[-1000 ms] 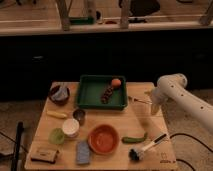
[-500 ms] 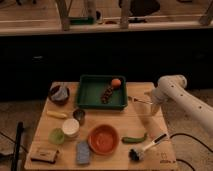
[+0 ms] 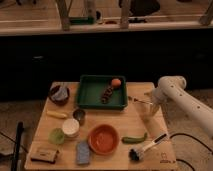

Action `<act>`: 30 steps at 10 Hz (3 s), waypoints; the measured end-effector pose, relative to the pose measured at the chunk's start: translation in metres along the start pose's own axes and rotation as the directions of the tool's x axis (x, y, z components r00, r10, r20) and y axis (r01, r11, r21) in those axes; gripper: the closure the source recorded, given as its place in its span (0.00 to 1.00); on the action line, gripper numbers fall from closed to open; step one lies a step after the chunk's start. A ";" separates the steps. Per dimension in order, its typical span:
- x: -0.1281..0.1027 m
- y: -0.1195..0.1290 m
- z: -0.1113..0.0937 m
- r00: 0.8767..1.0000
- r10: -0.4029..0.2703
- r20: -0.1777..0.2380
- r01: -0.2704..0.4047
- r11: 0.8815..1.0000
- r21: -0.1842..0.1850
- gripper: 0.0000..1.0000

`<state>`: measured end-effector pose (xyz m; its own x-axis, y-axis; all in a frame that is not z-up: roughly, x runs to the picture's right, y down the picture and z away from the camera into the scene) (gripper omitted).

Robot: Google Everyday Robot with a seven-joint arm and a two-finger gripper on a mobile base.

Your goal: Place fork in red bowl

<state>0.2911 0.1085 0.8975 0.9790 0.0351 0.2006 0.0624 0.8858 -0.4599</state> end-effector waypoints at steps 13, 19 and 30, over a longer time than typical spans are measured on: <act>-0.019 -0.030 0.025 0.996 0.061 0.065 -0.056 0.995 -0.081 0.21; -0.029 -0.027 0.052 0.991 0.061 0.117 -0.046 0.991 -0.127 0.76; -0.022 -0.024 0.050 0.990 0.054 0.133 -0.036 0.991 -0.133 1.00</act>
<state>0.2588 0.1097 0.9471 0.9466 0.1435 0.2886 0.0524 0.8148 -0.5773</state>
